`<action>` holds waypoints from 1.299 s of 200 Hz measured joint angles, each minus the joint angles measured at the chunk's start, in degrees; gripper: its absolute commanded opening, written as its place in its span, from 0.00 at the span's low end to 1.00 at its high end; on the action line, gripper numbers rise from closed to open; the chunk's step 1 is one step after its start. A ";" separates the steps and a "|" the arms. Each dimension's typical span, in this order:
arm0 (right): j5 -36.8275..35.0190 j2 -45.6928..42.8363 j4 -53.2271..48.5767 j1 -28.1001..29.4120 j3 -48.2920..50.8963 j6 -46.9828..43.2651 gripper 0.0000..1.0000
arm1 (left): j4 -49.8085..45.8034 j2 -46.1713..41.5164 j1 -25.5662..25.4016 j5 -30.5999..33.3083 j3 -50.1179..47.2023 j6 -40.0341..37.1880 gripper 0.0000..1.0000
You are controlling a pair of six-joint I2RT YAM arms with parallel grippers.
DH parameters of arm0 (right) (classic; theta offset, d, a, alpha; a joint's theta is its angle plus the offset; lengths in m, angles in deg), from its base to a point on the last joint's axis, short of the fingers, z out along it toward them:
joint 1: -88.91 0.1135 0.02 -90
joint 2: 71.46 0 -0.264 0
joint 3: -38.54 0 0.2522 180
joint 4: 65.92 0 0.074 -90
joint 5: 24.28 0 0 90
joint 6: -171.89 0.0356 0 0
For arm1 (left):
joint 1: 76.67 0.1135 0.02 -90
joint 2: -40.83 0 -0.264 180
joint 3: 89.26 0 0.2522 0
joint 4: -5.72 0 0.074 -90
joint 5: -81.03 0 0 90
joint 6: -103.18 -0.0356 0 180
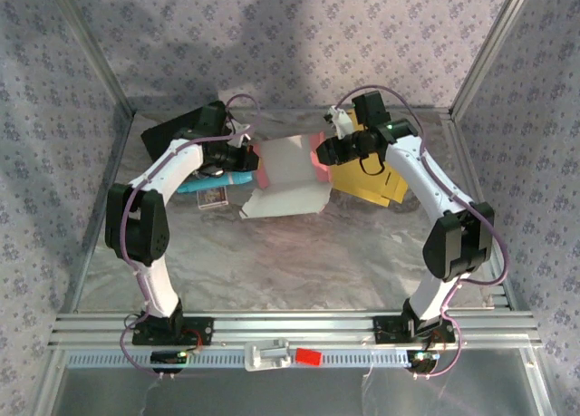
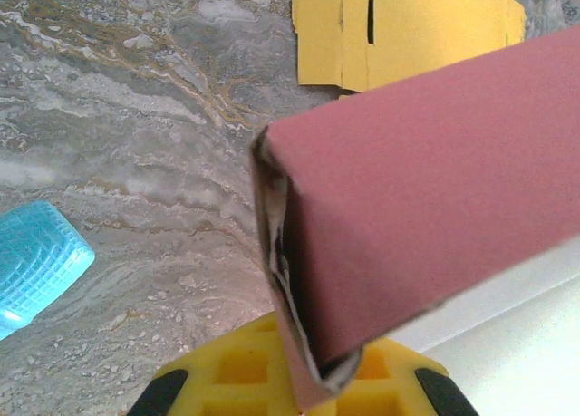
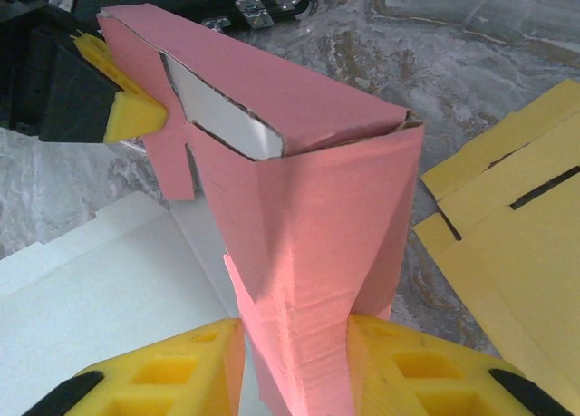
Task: Fold the paper box
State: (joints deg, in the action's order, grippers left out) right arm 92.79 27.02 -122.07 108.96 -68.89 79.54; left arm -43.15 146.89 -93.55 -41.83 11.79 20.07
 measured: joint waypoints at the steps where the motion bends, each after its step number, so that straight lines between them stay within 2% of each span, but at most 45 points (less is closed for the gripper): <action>1: 0.04 0.02 -0.07 0.00 -0.02 -0.02 0.36 | -0.04 0.00 0.00 0.07 0.00 0.00 0.00; 74: 0.48 0.81 -3.34 0.22 -2.32 0.42 0.39 | -0.90 0.00 -0.04 0.35 0.00 0.00 0.00; 180: -11.50 1.55 -3.72 3.26 -2.40 0.66 0.47 | -0.92 0.00 -0.50 0.11 0.00 -0.02 0.00; 218: -17.14 2.67 -3.72 4.92 -3.06 1.49 0.37 | -0.96 0.00 -0.50 0.13 0.00 -0.02 0.00; 260: -28.20 5.20 -3.74 8.00 -3.45 4.11 0.26 | -1.38 0.00 -0.79 0.61 0.00 0.02 0.00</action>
State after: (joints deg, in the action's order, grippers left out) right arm 64.59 32.22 -125.81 116.96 -72.35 83.65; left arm -44.53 146.89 -94.34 -41.22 11.79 20.10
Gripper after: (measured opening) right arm 0.294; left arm 0.048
